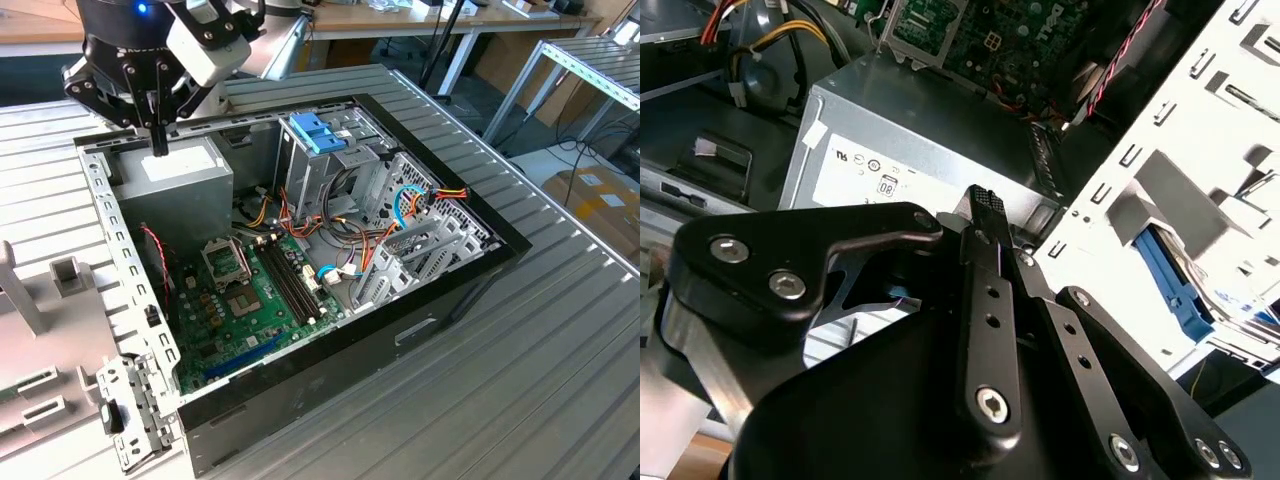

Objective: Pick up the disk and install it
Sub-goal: 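Reach for the disk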

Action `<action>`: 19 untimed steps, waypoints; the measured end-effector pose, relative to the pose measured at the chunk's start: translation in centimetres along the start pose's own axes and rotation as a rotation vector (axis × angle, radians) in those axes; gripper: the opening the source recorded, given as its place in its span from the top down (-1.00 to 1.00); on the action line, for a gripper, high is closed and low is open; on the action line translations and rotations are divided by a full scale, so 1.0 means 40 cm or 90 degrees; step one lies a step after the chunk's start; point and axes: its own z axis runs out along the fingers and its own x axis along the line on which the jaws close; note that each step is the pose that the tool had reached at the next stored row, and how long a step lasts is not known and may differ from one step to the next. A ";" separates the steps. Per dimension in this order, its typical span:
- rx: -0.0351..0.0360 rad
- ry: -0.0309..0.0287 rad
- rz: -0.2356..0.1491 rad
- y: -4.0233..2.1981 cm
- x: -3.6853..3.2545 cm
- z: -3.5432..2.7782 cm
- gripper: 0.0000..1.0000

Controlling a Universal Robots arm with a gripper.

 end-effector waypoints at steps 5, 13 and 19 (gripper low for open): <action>0.0000 0.0000 0.000 -0.001 0.010 0.000 0.79; 0.0000 0.0000 0.000 -0.002 0.025 0.000 0.79; 0.0000 0.0000 0.000 -0.003 0.037 -0.001 0.79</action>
